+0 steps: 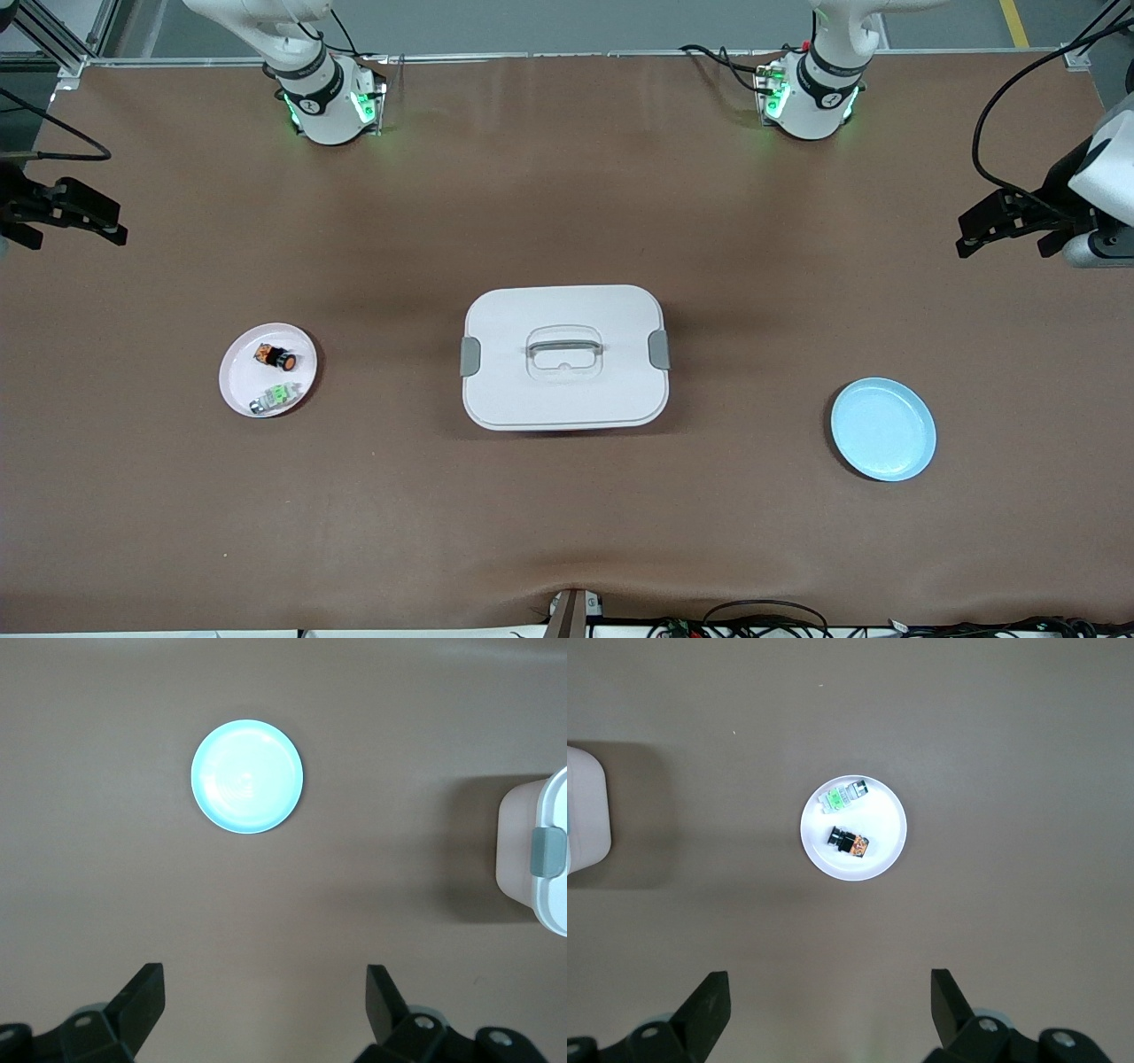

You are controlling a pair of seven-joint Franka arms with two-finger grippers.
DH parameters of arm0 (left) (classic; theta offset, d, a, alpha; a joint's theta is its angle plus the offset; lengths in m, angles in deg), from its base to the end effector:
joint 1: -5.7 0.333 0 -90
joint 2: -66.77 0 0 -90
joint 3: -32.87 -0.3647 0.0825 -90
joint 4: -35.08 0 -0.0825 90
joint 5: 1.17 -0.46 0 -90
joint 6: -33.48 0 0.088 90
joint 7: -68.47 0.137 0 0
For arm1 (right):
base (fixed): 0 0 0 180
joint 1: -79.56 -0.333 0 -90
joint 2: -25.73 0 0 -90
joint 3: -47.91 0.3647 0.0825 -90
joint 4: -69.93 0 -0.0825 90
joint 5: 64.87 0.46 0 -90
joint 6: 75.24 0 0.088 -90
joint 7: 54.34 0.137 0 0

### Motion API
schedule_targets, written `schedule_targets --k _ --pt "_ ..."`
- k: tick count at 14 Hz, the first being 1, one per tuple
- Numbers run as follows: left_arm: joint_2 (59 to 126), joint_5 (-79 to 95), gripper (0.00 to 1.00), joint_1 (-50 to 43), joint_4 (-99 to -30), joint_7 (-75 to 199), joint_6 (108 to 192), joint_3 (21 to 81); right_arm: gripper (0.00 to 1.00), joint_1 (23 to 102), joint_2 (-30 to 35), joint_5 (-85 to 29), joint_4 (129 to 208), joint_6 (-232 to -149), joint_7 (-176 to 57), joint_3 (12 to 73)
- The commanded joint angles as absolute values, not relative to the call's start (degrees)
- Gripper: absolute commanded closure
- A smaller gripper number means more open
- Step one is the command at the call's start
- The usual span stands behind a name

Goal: Transfer orange switch to right arm and place

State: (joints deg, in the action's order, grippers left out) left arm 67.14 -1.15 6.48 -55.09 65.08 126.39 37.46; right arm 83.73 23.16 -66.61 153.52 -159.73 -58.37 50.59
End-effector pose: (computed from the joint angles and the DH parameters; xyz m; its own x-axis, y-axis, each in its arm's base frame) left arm 0.6378 -0.0424 0.6421 0.9991 -0.0072 0.0412 -0.0074 -1.0000 0.0033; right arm 0.6358 -0.0217 0.6673 0.9987 0.0414 -0.0310 0.0422 -0.9988 0.0261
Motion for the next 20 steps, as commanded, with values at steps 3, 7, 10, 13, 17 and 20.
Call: schedule_targets --k 3,7,10,13,17,20 --pt "67.74 -2.22 0.00 6.67 -53.78 65.57 125.33 37.62 0.00 83.08 23.27 -62.68 152.46 -157.60 -52.67 47.40" --pt "67.74 -2.22 0.00 6.49 -53.78 65.48 125.33 37.62 0.00 82.03 23.80 -58.98 152.46 -156.81 -53.29 43.61" --pt "67.74 -2.31 0.00 6.14 -53.69 65.30 125.33 37.62 0.00 82.03 24.68 -59.33 152.64 -156.72 -53.46 44.04" --pt "67.74 -2.22 0.00 6.14 -53.69 65.39 125.33 37.71 0.00 80.98 25.12 -59.68 152.90 -156.72 -53.81 43.87" --pt "67.74 -2.22 0.00 6.32 -53.69 65.30 125.33 37.62 0.00 80.97 25.64 -59.77 153.08 -156.80 -53.81 44.04" --pt "67.74 -2.22 0.00 6.41 -53.69 65.39 125.33 37.62 0.00 80.88 25.64 -60.99 153.08 -156.80 -54.25 44.22"
